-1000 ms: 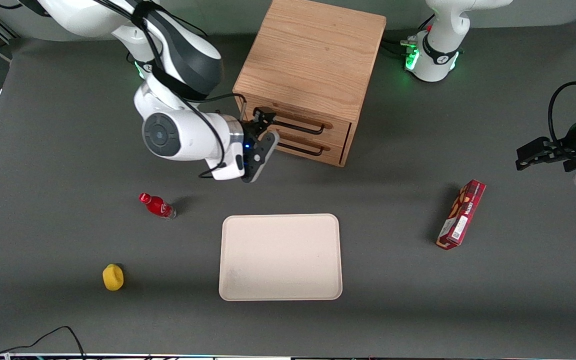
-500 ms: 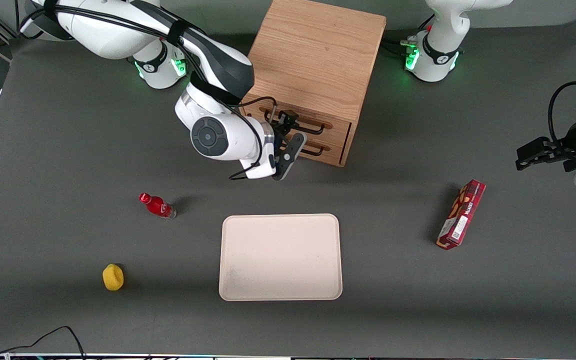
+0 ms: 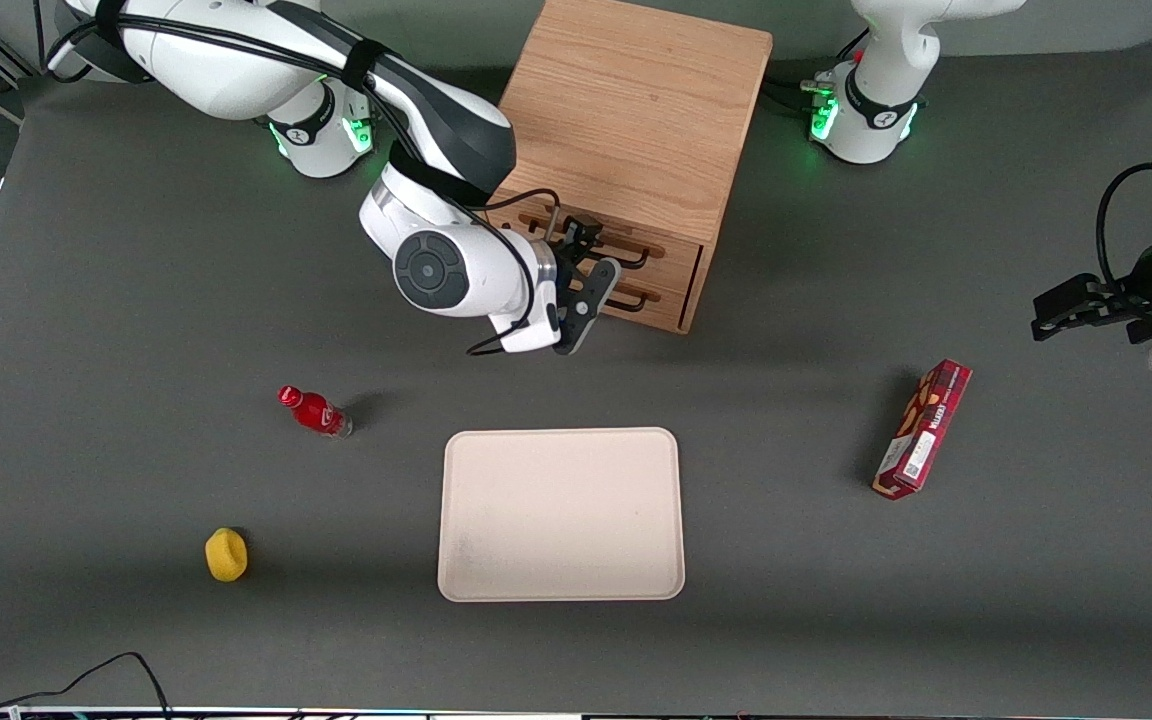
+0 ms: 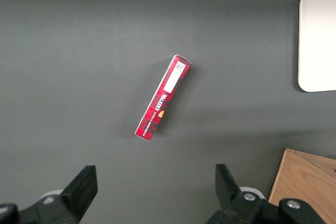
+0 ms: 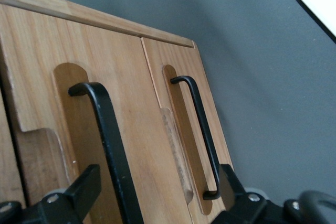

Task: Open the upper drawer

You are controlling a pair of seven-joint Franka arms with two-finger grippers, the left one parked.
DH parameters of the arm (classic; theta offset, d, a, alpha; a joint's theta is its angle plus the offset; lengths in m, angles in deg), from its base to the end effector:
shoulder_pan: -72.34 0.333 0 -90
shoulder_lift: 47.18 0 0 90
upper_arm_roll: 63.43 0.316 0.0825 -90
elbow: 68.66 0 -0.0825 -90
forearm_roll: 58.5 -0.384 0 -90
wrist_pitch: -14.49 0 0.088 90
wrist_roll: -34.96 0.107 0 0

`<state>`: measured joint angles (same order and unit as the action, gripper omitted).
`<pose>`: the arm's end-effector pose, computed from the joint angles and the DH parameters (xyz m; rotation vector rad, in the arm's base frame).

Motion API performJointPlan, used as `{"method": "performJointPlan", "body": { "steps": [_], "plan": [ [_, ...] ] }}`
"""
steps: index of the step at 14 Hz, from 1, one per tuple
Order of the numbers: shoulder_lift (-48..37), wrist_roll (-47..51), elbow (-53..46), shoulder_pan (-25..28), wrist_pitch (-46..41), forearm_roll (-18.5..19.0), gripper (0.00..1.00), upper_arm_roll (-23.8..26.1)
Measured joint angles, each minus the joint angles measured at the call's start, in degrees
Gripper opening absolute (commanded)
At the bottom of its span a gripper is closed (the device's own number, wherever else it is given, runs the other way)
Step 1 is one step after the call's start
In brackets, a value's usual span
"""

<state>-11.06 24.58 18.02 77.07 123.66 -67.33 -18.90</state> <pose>0.5034 0.4600 0.3803 -2.3456 -1.1278 0.3415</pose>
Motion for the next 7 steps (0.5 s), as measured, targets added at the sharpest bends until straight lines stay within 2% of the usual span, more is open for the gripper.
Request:
{"method": "performJointPlan", "body": {
  "steps": [7],
  "plan": [
    [1.78,0.12,-0.85,-0.16,0.6,1.86,1.0,-0.4]
  ]
}}
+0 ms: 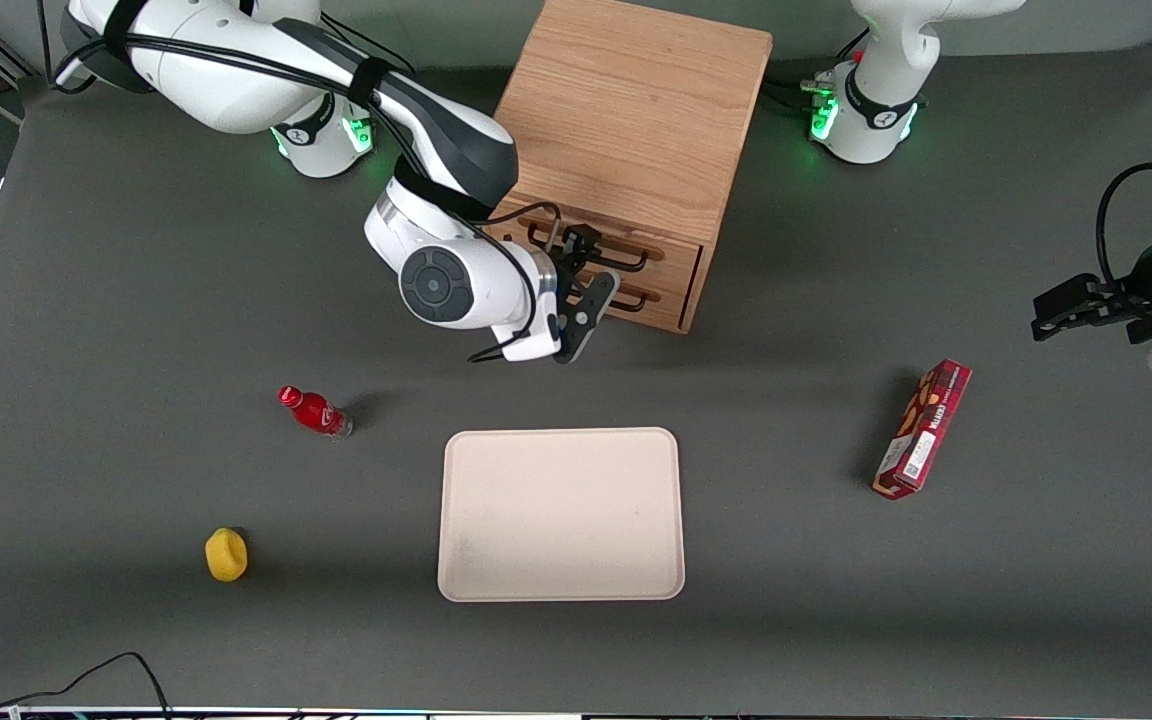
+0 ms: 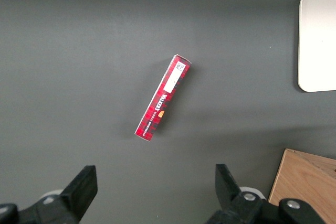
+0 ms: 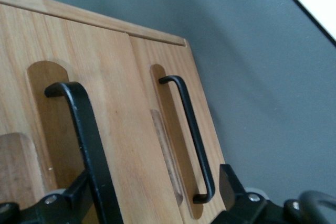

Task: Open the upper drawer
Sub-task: 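Pull the handle outward from the cabinet with the right gripper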

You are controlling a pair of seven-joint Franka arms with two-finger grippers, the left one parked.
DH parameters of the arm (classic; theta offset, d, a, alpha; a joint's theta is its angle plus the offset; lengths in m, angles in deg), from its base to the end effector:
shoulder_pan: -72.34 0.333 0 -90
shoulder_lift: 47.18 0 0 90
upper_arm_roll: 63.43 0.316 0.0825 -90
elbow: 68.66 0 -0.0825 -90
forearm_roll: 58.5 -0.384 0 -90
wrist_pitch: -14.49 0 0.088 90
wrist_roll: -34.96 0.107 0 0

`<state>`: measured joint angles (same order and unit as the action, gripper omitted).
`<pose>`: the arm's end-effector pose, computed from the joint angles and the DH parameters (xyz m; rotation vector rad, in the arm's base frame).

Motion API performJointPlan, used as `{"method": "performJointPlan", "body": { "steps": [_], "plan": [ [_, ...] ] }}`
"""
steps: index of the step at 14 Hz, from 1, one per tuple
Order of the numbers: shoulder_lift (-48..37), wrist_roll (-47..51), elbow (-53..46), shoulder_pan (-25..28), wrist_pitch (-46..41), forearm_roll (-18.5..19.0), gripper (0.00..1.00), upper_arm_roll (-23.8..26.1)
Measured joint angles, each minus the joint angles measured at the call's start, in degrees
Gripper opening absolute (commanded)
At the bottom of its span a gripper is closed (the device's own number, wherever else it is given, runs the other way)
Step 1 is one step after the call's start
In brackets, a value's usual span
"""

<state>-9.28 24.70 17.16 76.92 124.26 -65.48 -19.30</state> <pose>0.5150 0.4549 0.3673 -2.3636 -1.1215 0.3338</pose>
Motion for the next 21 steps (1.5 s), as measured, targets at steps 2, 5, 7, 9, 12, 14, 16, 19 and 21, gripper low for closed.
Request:
{"method": "performJointPlan", "body": {
  "steps": [2,5,7,9,12,14,16,19,21],
  "plan": [
    [0.51,0.0,-1.86,-0.26,0.35,0.58,1.0,-1.49],
    [1.73,0.0,-4.18,-0.77,0.35,0.71,1.0,-3.22],
    [2.32,0.0,-4.77,-0.78,0.34,0.79,1.0,-3.92],
    [3.17,0.0,-6.17,-0.78,0.34,1.65,1.0,-4.06],
    [4.66,0.0,-8.81,-0.77,0.34,2.39,1.0,-4.77],
    [5.57,0.0,-10.49,-0.79,0.34,2.41,1.0,-5.51],
    [6.63,0.0,-12.13,-0.79,0.34,2.51,1.0,-5.94],
    [7.7,0.0,-14.36,-0.8,0.34,2.54,1.0,-7.08],
    [7.92,-0.09,-15.36,-0.74,0.34,2.58,1.0,-7.77]
  ]
}}
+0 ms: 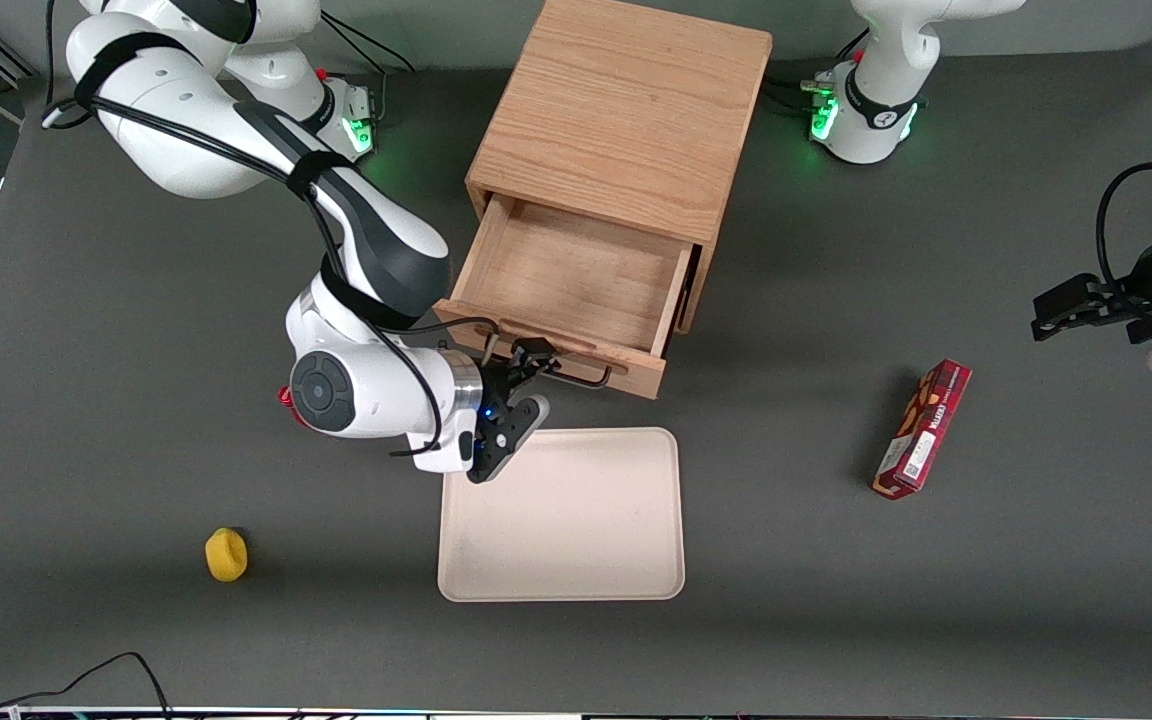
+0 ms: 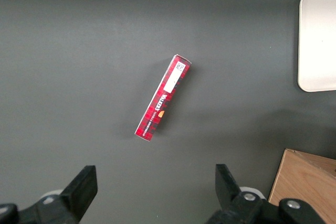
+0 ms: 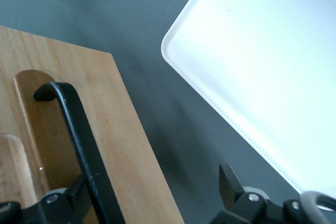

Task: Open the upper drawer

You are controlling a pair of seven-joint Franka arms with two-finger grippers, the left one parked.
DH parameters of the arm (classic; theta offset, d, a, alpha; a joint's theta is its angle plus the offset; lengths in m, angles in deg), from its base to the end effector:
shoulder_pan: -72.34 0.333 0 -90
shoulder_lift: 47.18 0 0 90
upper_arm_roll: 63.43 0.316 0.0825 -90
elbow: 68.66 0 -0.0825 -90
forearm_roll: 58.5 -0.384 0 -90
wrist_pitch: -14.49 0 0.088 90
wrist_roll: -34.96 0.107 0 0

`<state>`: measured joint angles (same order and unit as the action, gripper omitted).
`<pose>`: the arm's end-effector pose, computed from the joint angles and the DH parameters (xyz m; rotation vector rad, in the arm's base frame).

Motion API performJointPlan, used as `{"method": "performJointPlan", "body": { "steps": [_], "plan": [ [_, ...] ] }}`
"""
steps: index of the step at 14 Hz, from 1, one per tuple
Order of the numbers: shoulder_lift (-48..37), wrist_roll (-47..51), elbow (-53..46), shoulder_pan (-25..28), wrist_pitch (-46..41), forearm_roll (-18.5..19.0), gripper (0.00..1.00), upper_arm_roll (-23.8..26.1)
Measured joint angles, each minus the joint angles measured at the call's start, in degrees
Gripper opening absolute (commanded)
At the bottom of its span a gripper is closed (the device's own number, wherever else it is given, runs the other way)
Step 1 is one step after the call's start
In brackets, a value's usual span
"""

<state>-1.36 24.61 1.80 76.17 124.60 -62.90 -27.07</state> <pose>0.6401 0.3756 0.3618 -2.4791 -0.8978 0.1311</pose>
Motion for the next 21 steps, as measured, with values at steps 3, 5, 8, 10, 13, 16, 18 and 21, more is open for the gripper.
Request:
{"method": "performJointPlan", "body": {
  "steps": [3,5,8,10,13,16,18,21],
  "plan": [
    [0.08,-0.72,-1.7,-0.01,-0.3,0.16,1.0,-1.04],
    [0.25,-1.18,-2.68,-0.03,-0.52,0.17,1.0,-2.05],
    [1.44,-1.36,-4.25,-0.03,-0.53,0.21,1.0,-3.15],
    [2.13,-1.57,-5.48,-0.03,-0.53,0.26,1.0,-3.7],
    [2.73,-3.05,-7.22,-0.04,-0.69,0.35,1.0,-4.19],
    [2.75,-3.64,-9.46,-0.03,-2.52,0.36,1.0,-4.43],
    [2.5,-3.83,-11.55,0.04,-3.97,0.74,1.0,-4.37],
    [-1.92,-4.22,-13.53,0.41,-6.25,6.35,1.0,-2.67]
  ]
}}
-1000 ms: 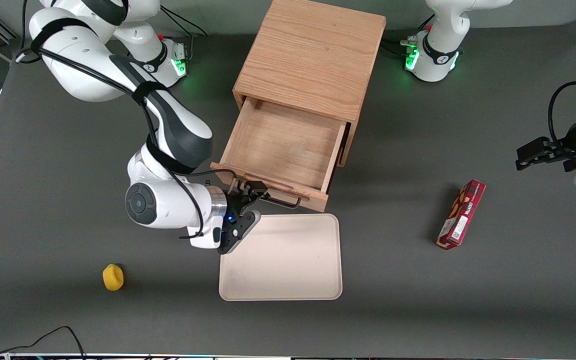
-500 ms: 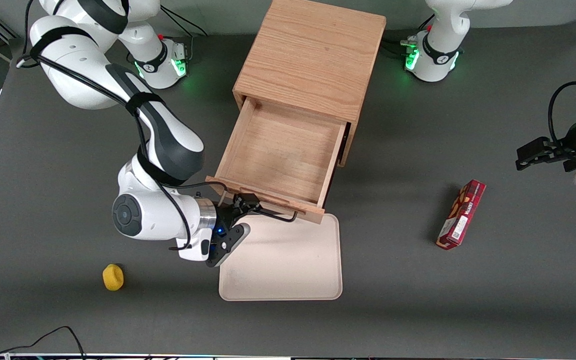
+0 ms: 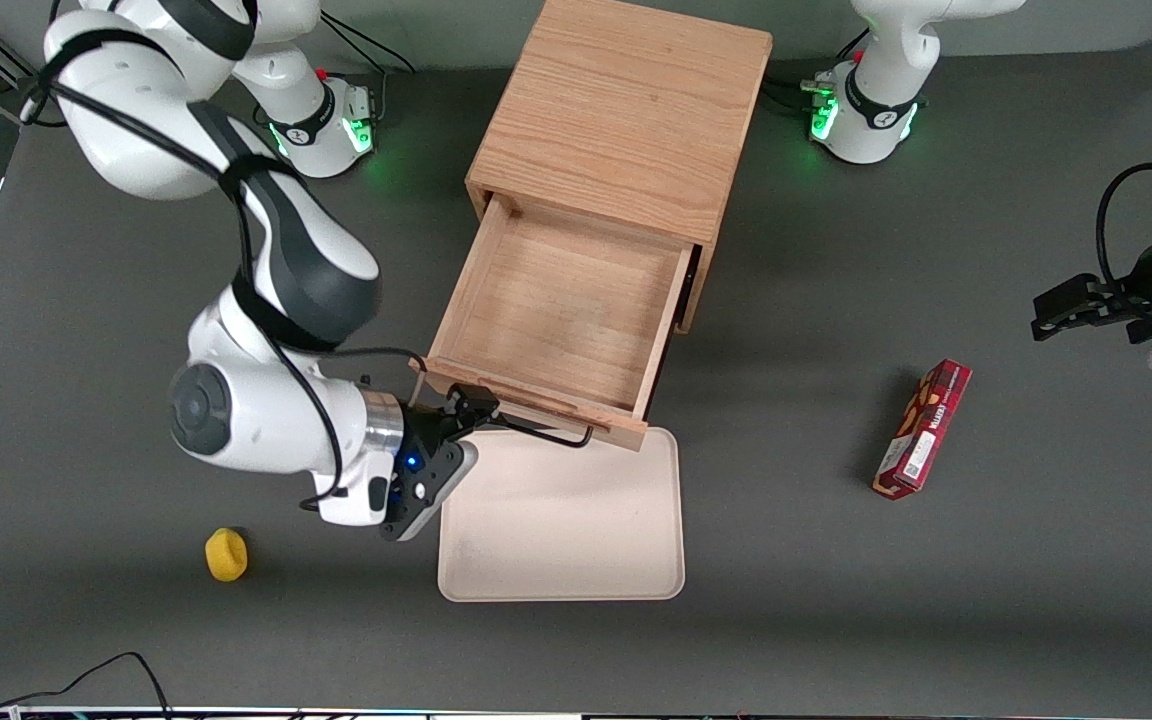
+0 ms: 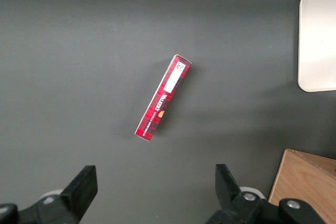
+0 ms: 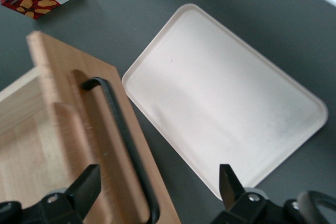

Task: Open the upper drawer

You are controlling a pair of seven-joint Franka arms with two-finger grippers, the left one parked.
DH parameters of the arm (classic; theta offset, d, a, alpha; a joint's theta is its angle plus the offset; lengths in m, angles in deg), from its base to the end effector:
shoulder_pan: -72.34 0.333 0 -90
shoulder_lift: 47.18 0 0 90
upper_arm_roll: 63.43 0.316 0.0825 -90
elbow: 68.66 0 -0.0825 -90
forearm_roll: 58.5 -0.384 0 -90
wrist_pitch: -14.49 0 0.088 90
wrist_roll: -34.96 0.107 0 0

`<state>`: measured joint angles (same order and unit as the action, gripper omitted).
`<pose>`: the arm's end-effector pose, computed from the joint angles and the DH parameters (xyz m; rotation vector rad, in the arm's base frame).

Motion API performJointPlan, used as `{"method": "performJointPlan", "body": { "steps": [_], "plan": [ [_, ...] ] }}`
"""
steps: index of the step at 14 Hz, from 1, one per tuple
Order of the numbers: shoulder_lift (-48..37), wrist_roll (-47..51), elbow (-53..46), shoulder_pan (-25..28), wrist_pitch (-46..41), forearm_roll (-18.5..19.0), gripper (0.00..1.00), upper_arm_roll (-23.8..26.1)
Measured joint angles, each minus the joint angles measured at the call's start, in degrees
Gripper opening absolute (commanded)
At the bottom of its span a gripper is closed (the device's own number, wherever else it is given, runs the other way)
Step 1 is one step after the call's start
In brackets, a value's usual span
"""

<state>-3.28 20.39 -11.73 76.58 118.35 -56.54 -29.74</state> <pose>0.6835 0.3250 0.4671 -2.5688 -1.0159 -0.1310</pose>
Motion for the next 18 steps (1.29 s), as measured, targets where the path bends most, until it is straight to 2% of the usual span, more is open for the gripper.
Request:
{"method": "performJointPlan", "body": {
  "steps": [3,9,14,16,18],
  "plan": [
    [-10.4,1.53,1.26,0.78,-10.74,1.04,1.0,0.16],
    [-25.24,15.94,3.76,-0.79,-25.13,1.69,1.0,-4.37],
    [-39.3,18.89,5.49,-1.08,-40.67,1.67,1.0,-14.42],
    [-44.72,19.22,11.95,-1.01,-40.75,0.4,1.0,-19.69],
    [-49.37,19.34,20.83,-1.05,-37.74,-2.78,1.0,-26.65]
  ]
}}
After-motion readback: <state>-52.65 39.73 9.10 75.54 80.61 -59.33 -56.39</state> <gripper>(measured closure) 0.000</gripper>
